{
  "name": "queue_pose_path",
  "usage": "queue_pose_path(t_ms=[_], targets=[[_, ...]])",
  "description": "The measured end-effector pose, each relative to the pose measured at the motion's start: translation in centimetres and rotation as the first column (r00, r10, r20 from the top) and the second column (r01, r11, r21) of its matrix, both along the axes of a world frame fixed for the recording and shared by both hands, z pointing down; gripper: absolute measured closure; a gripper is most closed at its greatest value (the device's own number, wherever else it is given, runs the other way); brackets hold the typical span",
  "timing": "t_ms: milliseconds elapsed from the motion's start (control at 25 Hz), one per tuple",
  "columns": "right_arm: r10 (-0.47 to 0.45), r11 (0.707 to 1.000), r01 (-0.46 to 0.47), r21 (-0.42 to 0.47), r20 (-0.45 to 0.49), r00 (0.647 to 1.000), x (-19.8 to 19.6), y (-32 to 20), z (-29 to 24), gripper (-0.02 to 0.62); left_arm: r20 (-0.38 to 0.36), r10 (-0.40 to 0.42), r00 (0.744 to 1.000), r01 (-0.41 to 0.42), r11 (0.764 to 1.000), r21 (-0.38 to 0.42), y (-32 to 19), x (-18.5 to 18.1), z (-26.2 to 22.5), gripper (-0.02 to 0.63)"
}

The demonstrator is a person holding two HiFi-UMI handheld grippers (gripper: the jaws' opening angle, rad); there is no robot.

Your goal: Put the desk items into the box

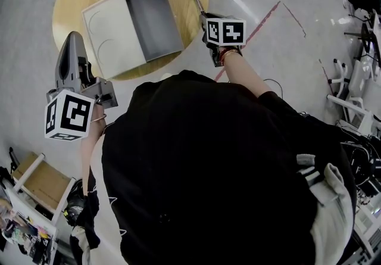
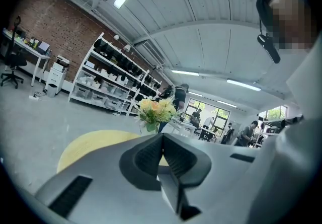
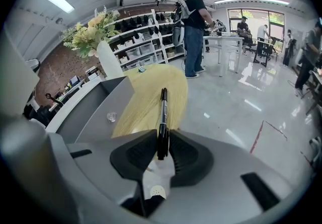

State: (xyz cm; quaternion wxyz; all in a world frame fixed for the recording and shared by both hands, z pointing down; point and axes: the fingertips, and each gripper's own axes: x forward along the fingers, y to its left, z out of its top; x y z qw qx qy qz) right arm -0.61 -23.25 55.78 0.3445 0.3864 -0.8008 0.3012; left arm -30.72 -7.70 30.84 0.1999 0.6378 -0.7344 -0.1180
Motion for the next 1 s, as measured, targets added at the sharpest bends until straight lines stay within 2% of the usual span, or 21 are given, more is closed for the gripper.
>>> queue_pose_path(t_ms=[680, 1000], targets=[[0.008, 1.000, -0.008, -0.007, -0.034, 0.999, 0.38, 0.27, -0.04, 0.529, -0.018, -0.014, 1.000, 0.015, 1.000, 0.019, 0.20, -0.06, 0.00, 0.595], [0.058, 0.996, -0.057, -0.064, 0.022, 0.998, 0.47, 0.56, -0.25, 0.532, -0.027, -0.015, 1.000, 0.017, 0.999, 0.051, 0.38, -0.25, -0.78, 0.595]])
